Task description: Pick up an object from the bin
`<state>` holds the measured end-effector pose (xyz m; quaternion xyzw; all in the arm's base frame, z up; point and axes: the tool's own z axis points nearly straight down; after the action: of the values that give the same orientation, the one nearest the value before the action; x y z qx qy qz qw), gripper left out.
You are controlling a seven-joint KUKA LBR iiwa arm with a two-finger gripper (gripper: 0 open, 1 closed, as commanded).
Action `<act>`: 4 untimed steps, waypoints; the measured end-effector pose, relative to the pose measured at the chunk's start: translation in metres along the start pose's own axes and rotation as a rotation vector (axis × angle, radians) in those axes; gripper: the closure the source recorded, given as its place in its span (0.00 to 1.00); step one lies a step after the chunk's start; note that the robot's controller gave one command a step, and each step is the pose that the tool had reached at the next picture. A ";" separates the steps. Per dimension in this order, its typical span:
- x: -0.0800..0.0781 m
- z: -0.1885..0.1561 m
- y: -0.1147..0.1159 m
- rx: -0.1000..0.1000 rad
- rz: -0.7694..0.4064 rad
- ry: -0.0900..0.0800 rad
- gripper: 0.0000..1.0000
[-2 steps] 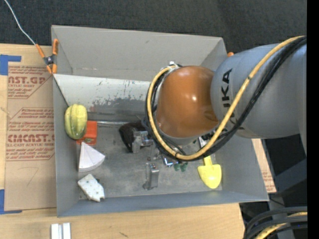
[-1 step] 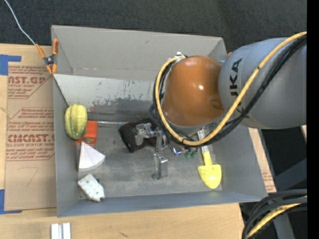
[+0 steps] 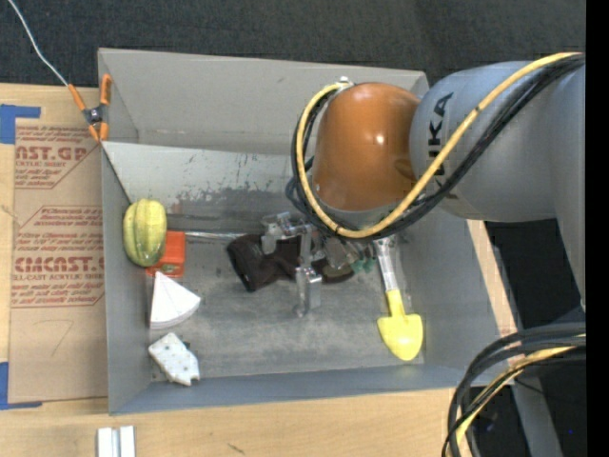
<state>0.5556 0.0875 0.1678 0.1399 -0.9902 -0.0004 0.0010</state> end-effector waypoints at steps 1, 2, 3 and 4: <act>0.006 0.044 -0.009 -0.001 -0.042 -0.005 0.00; -0.019 0.088 -0.024 -0.002 0.002 -0.005 1.00; -0.019 0.088 -0.024 -0.002 0.002 -0.005 1.00; -0.019 0.088 -0.024 -0.003 0.002 -0.005 1.00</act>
Offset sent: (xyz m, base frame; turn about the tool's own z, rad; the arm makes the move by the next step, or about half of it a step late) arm 0.0242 -0.0194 -0.0887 0.0019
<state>0.5808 0.0698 0.0797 0.1389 -0.9903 -0.0021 -0.0014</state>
